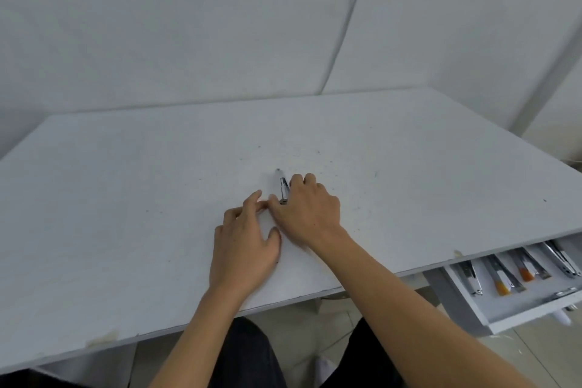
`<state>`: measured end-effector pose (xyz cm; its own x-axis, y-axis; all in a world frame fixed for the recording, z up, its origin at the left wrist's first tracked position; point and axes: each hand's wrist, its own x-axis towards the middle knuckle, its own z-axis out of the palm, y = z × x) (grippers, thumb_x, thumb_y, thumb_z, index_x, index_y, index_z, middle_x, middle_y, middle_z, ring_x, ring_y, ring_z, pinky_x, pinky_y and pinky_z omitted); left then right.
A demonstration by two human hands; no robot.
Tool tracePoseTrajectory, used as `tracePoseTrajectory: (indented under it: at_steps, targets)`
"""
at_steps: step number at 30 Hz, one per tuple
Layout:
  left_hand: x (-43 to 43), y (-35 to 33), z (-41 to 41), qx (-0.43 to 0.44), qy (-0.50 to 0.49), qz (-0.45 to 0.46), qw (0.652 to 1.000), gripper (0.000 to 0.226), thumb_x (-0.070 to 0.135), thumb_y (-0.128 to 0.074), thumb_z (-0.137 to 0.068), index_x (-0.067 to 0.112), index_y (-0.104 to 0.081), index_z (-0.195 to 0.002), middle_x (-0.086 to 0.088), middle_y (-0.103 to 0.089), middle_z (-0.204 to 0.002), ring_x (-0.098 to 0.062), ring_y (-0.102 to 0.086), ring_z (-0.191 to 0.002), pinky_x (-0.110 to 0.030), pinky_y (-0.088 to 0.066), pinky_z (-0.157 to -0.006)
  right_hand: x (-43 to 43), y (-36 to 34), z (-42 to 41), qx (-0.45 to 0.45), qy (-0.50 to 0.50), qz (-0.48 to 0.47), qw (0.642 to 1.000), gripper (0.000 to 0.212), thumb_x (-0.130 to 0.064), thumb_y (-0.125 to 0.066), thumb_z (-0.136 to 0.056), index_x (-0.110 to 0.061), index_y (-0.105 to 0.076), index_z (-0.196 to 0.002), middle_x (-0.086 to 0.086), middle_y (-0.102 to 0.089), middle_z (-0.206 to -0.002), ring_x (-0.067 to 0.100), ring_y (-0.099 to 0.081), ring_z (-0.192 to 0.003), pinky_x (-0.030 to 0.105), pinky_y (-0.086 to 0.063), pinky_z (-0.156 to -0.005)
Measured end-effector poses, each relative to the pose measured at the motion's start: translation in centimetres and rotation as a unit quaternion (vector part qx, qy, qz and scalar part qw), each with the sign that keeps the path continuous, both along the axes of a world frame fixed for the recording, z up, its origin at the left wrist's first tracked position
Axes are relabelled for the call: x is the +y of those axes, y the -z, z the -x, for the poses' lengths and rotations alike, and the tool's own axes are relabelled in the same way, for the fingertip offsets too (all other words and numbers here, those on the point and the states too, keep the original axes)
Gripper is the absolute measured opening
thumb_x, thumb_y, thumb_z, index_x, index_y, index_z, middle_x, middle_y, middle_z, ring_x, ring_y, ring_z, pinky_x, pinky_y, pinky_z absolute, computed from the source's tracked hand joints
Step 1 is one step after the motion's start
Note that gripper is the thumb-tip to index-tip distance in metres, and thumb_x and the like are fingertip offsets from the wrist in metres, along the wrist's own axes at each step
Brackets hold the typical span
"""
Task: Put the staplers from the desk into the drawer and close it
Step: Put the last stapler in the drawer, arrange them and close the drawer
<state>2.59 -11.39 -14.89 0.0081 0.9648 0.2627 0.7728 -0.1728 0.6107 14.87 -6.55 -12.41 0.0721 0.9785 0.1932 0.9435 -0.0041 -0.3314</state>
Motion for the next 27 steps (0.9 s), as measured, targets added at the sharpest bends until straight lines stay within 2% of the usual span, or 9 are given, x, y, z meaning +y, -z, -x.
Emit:
tracePoseTrajectory:
  at_steps: [3,6,9,14,19,21,23,25,27]
  targets:
    - [-0.5,0.0,-0.2,0.029,0.022,-0.010,0.999,0.059,0.037,-0.050,-0.088,0.030,-0.032,-0.144,0.015,-0.050,-0.140,-0.011,-0.033,-0.129,-0.034,-0.030,-0.104,-0.3,-0.7,-1.4,-0.033,-0.008,0.007,0.999,0.034,-0.036,-0.048,-0.090,-0.008,-0.053,-0.109,0.007,-0.055,-0.105,0.025,-0.053,-0.083,0.035,-0.037,-0.063]
    - [-1.0,0.2,-1.1,0.091,0.051,-0.016,0.994,0.049,0.040,-0.044,-0.090,0.031,-0.043,-0.138,0.013,-0.043,-0.147,-0.009,-0.027,-0.132,-0.035,-0.027,-0.104,-1.5,-0.8,-4.4,-0.053,0.002,0.009,0.999,0.030,-0.037,-0.049,-0.090,-0.010,-0.051,-0.104,0.003,-0.048,-0.093,0.022,-0.048,-0.074,0.033,-0.034,-0.057]
    - [-1.7,0.0,-3.6,0.093,0.091,-0.009,0.992,0.044,0.041,-0.043,-0.091,0.033,-0.047,-0.134,0.014,-0.038,-0.149,-0.007,-0.025,-0.134,-0.034,-0.024,-0.106,-3.4,-0.9,-8.2,-0.028,0.029,0.020,0.999,0.029,-0.043,-0.051,-0.090,-0.014,-0.044,-0.093,0.001,-0.048,-0.084,0.015,-0.044,-0.059,0.029,-0.027,-0.048]
    - [-2.1,-0.8,-10.1,0.056,0.183,0.008,0.981,0.045,0.041,-0.047,-0.088,0.033,-0.048,-0.132,0.015,-0.042,-0.143,-0.005,-0.027,-0.131,-0.028,-0.022,-0.102,-6.9,-1.8,-15.0,0.241,0.060,0.066,0.966,0.039,-0.042,-0.054,-0.087,-0.018,-0.036,-0.061,-0.005,-0.040,-0.055,0.013,-0.035,-0.047,0.028,-0.029,-0.050]
    - [-1.7,-1.3,-17.1,0.024,0.267,0.041,0.963,0.039,0.041,-0.051,-0.087,0.035,-0.049,-0.126,0.014,-0.049,-0.133,-0.008,-0.041,-0.122,-0.029,-0.032,-0.101,-12.4,-3.0,-21.4,0.539,0.074,0.074,0.836,0.033,-0.049,-0.059,-0.076,-0.016,-0.063,-0.071,0.001,-0.058,-0.062,0.014,-0.052,-0.054,0.031,-0.044,-0.058]
    - [-1.6,-1.0,-20.1,0.030,0.317,0.063,0.946,0.043,0.044,-0.050,-0.087,0.034,-0.048,-0.129,0.015,-0.043,-0.142,-0.011,-0.041,-0.128,-0.034,-0.033,-0.108,-14.5,-3.2,-24.4,0.582,0.084,0.054,0.807,0.030,-0.048,-0.062,-0.078,-0.021,-0.070,-0.068,0.002,-0.061,-0.064,0.016,-0.054,-0.055,0.030,-0.046,-0.057]
    - [-1.4,-0.6,-22.7,0.049,0.354,0.062,0.932,0.048,0.043,-0.050,-0.089,0.031,-0.046,-0.135,0.013,-0.035,-0.150,-0.010,-0.033,-0.136,-0.033,-0.021,-0.115,-16.3,-3.3,-27.4,0.588,0.113,0.042,0.799,0.032,-0.042,-0.063,-0.086,-0.024,-0.074,-0.062,0.001,-0.063,-0.062,0.016,-0.055,-0.053,0.029,-0.047,-0.056]
    - [-1.3,-0.2,-25.1,0.074,0.377,0.036,0.923,0.053,0.041,-0.050,-0.090,0.028,-0.041,-0.140,0.011,-0.029,-0.155,-0.006,-0.022,-0.142,-0.025,-0.005,-0.116,-18.1,-3.4,-30.5,0.578,0.145,0.049,0.802,0.030,-0.036,-0.062,-0.090,-0.022,-0.071,-0.065,0.001,-0.063,-0.061,0.017,-0.055,-0.053,0.029,-0.046,-0.055]
    - [-1.0,-0.1,-27.1,0.097,0.388,0.014,0.916,0.058,0.040,-0.049,-0.090,0.027,-0.035,-0.145,0.010,-0.023,-0.159,-0.005,-0.014,-0.145,-0.024,0.001,-0.115,-19.6,-3.4,-33.2,0.534,0.168,0.087,0.824,0.027,-0.038,-0.061,-0.089,-0.017,-0.067,-0.075,0.004,-0.062,-0.064,0.017,-0.054,-0.055,0.030,-0.044,-0.057]
